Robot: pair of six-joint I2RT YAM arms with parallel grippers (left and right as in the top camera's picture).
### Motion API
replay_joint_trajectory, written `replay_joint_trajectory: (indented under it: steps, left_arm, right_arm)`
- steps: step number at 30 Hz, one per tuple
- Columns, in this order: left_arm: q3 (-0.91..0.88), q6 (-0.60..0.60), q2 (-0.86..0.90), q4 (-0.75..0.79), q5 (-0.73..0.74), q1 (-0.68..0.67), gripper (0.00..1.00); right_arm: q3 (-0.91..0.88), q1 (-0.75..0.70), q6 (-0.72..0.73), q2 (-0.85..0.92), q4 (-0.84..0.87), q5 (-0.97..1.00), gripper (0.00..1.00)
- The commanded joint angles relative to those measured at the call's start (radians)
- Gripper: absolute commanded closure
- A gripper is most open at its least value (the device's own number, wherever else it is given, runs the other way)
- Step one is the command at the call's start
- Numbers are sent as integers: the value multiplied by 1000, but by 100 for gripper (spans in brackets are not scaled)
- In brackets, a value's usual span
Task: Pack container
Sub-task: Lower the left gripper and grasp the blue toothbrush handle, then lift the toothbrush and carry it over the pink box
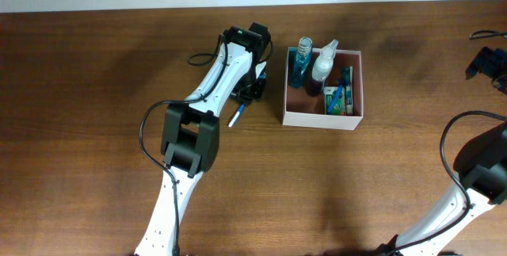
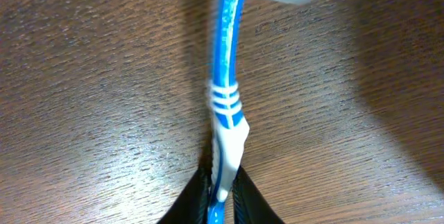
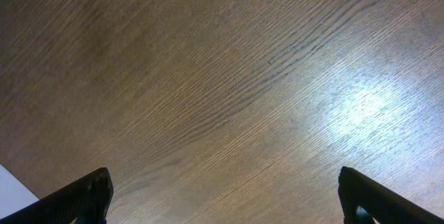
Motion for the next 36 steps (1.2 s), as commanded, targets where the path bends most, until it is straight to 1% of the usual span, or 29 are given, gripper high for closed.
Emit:
replay_joint_trajectory:
  steps: [1, 4, 5, 6, 10, 13, 17, 20, 23, 26, 31, 36]
  left_arm:
    - [-13, -3, 11, -2, 10, 2, 91]
    - [-8, -3, 11, -7, 10, 3, 93]
    - [-2, -3, 11, -13, 10, 4, 97]
    - [7, -3, 11, -20, 10, 5, 99]
    - [63, -3, 11, -54, 10, 10, 99]
    - [143, -3, 11, -93, 10, 15, 99]
    - [280, -3, 11, -174, 10, 21, 99]
    - [463, -13, 11, -261, 10, 30, 99]
    - [594, -51, -11, -260, 26, 34, 99]
    - [693, -51, -51, -260, 19, 26, 99]
    - [704, -50, -155, -227, 7, 7, 99]
    - [704, -50, -200, -256, 22, -40, 99]
  right_arm:
    - [-7, -4, 8, -10, 2, 16, 1]
    - [-7, -4, 8, -10, 3, 16, 1]
    - [-7, -4, 8, -10, 2, 16, 1]
    - [-7, -4, 8, -10, 3, 16, 1]
    - [-7, -4, 8, -10, 2, 16, 1]
    - [-7, -4, 8, -10, 2, 16, 1]
    - [-7, -4, 8, -10, 2, 16, 1]
    - [-7, -4, 8, -10, 3, 16, 1]
    - [-7, -4, 8, -10, 2, 16, 1]
    - [-7, -4, 8, -10, 3, 16, 1]
    - [-7, -4, 8, -10, 2, 16, 1]
    - [-7, -4, 8, -10, 3, 16, 1]
